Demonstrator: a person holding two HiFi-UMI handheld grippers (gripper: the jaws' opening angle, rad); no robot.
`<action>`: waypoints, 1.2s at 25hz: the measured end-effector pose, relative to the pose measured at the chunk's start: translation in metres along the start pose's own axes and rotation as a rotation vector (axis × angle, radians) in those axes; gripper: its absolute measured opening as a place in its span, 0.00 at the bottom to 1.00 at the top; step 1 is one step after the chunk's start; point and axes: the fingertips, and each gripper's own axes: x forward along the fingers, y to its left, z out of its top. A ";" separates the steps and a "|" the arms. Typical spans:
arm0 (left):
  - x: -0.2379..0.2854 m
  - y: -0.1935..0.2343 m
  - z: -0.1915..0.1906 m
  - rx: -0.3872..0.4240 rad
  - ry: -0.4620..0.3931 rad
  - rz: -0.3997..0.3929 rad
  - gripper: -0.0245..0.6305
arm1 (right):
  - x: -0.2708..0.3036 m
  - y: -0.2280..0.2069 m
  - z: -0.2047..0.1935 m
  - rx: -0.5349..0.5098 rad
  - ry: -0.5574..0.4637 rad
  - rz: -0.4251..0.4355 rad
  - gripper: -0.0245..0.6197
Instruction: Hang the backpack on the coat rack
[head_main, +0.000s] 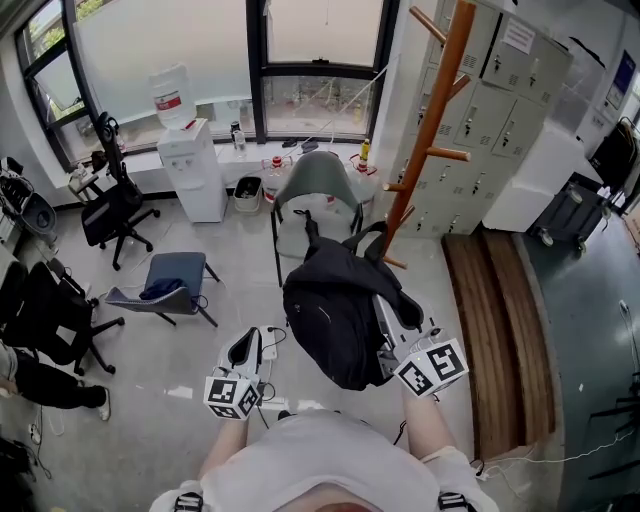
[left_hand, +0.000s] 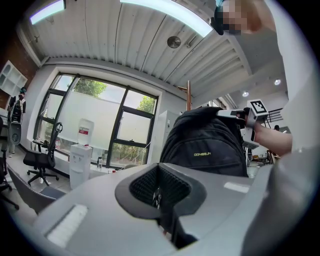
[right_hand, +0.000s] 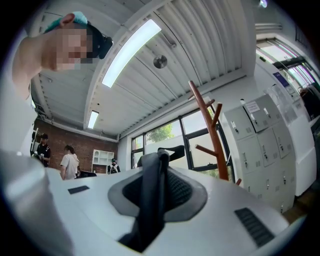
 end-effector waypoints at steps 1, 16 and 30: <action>0.000 0.001 -0.001 -0.001 0.002 0.002 0.05 | 0.004 -0.004 0.007 0.002 -0.011 -0.002 0.15; -0.004 0.031 -0.003 -0.016 0.014 0.040 0.05 | 0.062 -0.062 0.047 0.012 -0.073 -0.065 0.15; 0.015 0.027 -0.005 -0.011 0.035 0.020 0.05 | 0.064 -0.103 -0.018 0.186 0.024 -0.165 0.15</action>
